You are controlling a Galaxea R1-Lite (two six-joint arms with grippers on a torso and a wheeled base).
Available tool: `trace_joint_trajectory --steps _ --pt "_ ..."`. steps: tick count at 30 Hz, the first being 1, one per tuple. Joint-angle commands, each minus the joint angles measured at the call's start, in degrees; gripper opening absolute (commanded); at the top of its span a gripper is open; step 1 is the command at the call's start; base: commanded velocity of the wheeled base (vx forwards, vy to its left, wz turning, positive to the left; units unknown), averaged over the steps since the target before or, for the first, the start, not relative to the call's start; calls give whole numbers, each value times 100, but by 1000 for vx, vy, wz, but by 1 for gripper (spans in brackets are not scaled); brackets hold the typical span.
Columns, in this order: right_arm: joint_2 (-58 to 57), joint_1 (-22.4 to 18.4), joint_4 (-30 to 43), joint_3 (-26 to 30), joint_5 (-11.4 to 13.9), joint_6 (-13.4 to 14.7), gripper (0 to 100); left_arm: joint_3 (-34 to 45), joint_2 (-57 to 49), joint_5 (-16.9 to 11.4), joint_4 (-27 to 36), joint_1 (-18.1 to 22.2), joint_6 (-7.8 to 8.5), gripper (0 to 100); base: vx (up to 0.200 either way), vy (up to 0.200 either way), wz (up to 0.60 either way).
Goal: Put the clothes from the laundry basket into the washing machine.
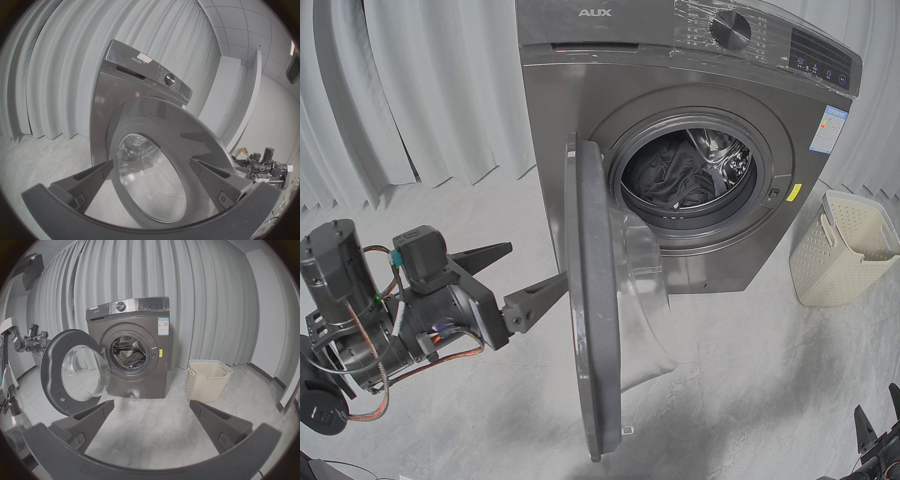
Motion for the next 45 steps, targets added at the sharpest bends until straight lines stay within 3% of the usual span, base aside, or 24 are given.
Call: trace_joint_trajectory --steps 1,10,33,39,45 --pt "-75 -4 -1 101 8 -1 100 -225 682 110 -248 -166 -9 100 0 0 0" --pt "-75 -4 -1 101 8 -1 100 -1060 1517 462 -389 -386 -17 100 0 0 0" --pt "-75 -4 -1 101 -1 -1 100 -2686 2739 690 -477 -474 -9 100 0 0 0" --pt "-75 -4 -1 101 -1 -1 100 -3274 3073 778 -424 -386 -53 100 0 0 0" --pt "-75 -4 -1 101 -1 -1 100 -3898 3451 1077 -424 -333 -220 100 0 0 0"
